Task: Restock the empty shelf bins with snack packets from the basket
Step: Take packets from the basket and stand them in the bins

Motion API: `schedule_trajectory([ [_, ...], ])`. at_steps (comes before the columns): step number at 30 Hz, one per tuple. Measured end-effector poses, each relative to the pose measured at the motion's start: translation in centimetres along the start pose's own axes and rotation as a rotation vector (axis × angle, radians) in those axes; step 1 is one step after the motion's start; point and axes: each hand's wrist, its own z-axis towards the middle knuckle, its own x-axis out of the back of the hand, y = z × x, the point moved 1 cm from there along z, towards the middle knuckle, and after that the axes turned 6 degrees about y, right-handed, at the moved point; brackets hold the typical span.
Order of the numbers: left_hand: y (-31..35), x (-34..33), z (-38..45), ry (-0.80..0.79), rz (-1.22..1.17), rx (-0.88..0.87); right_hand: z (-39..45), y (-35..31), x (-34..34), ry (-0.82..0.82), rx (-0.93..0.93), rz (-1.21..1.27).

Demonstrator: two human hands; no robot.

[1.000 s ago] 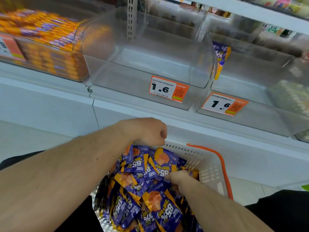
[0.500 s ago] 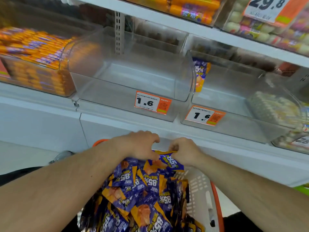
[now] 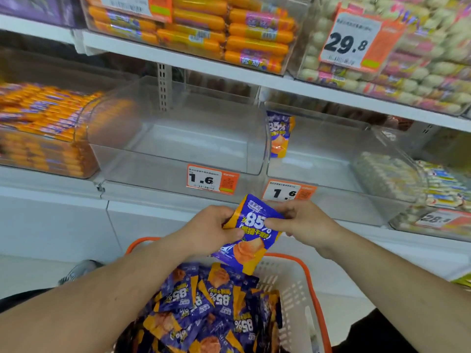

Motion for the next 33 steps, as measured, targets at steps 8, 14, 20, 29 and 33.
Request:
schedule_trajectory([
  [8,4.0,-0.9,0.3,0.105,-0.149,-0.107,-0.7,0.2,1.2,0.053,-0.125,0.436],
  [14,9.7,1.1,4.7,0.622,0.120,-0.439,0.9,-2.5,6.9,0.182,-0.214,0.638],
  [20,8.7,1.4,10.0,0.321,0.675,-0.036,5.9,-4.2,12.6,0.453,-0.158,0.534],
  [29,8.3,0.6,10.0,0.249,0.849,-0.058,17.7,-4.0,10.8,0.507,-0.052,0.240],
  [33,7.9,0.5,10.4,0.260,0.856,-0.075,22.0,-3.3,9.0,0.481,-0.054,0.260],
])
